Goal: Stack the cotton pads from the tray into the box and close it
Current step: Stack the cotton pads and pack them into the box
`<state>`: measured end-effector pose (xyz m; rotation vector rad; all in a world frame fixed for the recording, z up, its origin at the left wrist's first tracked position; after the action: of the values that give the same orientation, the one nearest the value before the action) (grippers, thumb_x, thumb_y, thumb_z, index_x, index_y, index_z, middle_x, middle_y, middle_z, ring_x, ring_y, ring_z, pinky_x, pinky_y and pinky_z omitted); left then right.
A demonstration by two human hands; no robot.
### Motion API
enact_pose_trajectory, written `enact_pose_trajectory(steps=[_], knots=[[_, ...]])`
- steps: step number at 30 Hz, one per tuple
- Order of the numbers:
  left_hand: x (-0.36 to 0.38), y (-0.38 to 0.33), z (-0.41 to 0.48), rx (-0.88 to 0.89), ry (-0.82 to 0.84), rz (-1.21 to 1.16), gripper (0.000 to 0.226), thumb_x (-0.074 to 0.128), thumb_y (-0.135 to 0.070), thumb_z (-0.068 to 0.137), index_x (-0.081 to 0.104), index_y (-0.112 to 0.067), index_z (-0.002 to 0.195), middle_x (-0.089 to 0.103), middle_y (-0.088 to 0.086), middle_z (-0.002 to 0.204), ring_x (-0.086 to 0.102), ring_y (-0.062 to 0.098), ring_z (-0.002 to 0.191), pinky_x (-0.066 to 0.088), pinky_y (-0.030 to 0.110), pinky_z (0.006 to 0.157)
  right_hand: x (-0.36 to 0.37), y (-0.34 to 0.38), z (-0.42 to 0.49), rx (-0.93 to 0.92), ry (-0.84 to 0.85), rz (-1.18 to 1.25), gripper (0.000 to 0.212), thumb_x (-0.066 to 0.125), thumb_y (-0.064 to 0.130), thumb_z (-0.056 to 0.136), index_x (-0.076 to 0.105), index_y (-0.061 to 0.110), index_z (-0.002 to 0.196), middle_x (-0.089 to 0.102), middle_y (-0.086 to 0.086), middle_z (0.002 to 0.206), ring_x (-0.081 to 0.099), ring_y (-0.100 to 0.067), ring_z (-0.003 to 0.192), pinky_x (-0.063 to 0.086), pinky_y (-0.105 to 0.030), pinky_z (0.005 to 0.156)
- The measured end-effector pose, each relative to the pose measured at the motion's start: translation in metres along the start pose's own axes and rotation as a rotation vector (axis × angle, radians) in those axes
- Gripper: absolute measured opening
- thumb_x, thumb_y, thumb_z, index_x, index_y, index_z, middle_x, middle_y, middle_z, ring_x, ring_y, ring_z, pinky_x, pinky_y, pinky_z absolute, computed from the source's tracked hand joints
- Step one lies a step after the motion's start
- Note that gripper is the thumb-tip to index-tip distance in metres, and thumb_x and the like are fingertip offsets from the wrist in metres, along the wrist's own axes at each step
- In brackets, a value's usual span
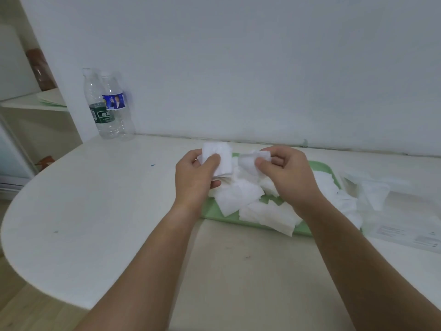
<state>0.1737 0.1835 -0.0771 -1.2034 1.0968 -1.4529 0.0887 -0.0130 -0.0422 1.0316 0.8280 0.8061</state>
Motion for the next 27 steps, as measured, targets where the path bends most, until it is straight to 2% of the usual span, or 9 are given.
enact_pose_trajectory(steps=[3,6,8,11,14,17,21,25,27], knots=[[0.014,-0.001,-0.006,0.002,0.075,-0.009,0.016,0.069,-0.015,0.092,0.070,-0.011,0.108,0.073,-0.010,0.077,0.072,0.010,0.075,0.060,0.028,0.063,-0.005,-0.007,-0.008,0.068,0.016,0.225,0.011,0.065,0.010,0.094,0.070,0.007,0.103,0.077,-0.009,0.087,0.073,-0.027,0.079,0.060,-0.039,0.077],[0.025,0.000,-0.012,0.001,0.124,-0.016,0.016,0.071,-0.015,0.092,0.070,-0.011,0.107,0.075,-0.007,0.079,0.074,0.016,0.075,0.060,0.029,0.061,0.007,-0.017,-0.014,0.215,0.081,0.522,0.017,0.062,0.007,0.096,0.065,0.001,0.112,0.074,-0.009,0.084,0.071,-0.018,0.072,0.058,-0.030,0.069],[0.033,0.000,-0.016,0.006,0.160,-0.007,0.018,0.072,-0.015,0.092,0.068,-0.011,0.109,0.077,0.000,0.087,0.076,0.019,0.076,0.059,0.030,0.061,0.015,-0.019,-0.017,0.269,0.127,0.590,0.020,0.062,0.007,0.095,0.063,0.002,0.114,0.074,-0.008,0.087,0.071,-0.016,0.074,0.056,-0.025,0.069],[0.042,-0.001,-0.021,0.012,0.215,0.011,0.025,0.073,-0.016,0.091,0.066,-0.011,0.114,0.078,0.007,0.093,0.077,0.023,0.078,0.061,0.031,0.063,0.015,-0.020,-0.017,0.271,0.121,0.557,0.019,0.065,0.008,0.094,0.063,0.003,0.112,0.073,-0.006,0.080,0.070,-0.013,0.068,0.055,-0.024,0.069],[0.046,-0.001,-0.023,0.011,0.252,0.021,0.025,0.071,-0.011,0.092,0.065,-0.011,0.116,0.078,0.007,0.094,0.077,0.023,0.079,0.063,0.034,0.066,0.010,-0.021,-0.017,0.263,0.076,0.491,0.023,0.069,0.011,0.091,0.065,0.001,0.112,0.072,-0.007,0.078,0.068,-0.013,0.066,0.056,-0.026,0.068],[0.051,0.000,-0.024,0.007,0.301,0.049,0.024,0.065,-0.008,0.095,0.065,-0.013,0.119,0.078,0.004,0.098,0.077,0.023,0.080,0.063,0.035,0.068,0.007,-0.024,-0.017,0.262,0.052,0.421,0.025,0.073,0.014,0.088,0.067,0.004,0.109,0.074,-0.007,0.084,0.068,-0.014,0.069,0.054,-0.025,0.060],[0.057,0.000,-0.027,-0.001,0.354,0.052,0.021,0.062,-0.016,0.099,0.066,-0.013,0.119,0.078,0.003,0.099,0.077,0.025,0.083,0.063,0.034,0.068,0.003,-0.023,-0.017,0.245,0.011,0.377,0.021,0.075,0.013,0.087,0.069,0.003,0.105,0.074,-0.009,0.085,0.069,-0.016,0.067,0.051,-0.022,0.052],[0.058,0.001,-0.029,-0.004,0.370,0.054,0.017,0.060,-0.019,0.100,0.068,-0.016,0.116,0.078,0.001,0.092,0.077,0.025,0.081,0.063,0.034,0.068,-0.002,-0.021,-0.015,0.189,-0.040,0.275,0.011,0.077,0.012,0.085,0.071,0.008,0.093,0.075,-0.017,0.085,0.071,-0.023,0.070,0.058,-0.031,0.059],[0.058,0.000,-0.030,-0.001,0.368,0.070,0.016,0.058,-0.016,0.101,0.068,-0.018,0.113,0.078,-0.002,0.087,0.077,0.024,0.078,0.063,0.034,0.067,-0.006,-0.023,-0.014,0.165,-0.075,0.207,0.011,0.080,0.014,0.083,0.071,0.009,0.089,0.074,-0.015,0.079,0.071,-0.024,0.070,0.058,-0.035,0.063]])
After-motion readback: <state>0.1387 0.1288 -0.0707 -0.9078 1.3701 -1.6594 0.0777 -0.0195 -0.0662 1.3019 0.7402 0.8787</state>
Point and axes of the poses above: each hand's wrist, its own z-axis towards the middle knuckle, its own x-axis out of the palm, y = z × x, the point moved 10 cm from there along z, towards the middle knuckle
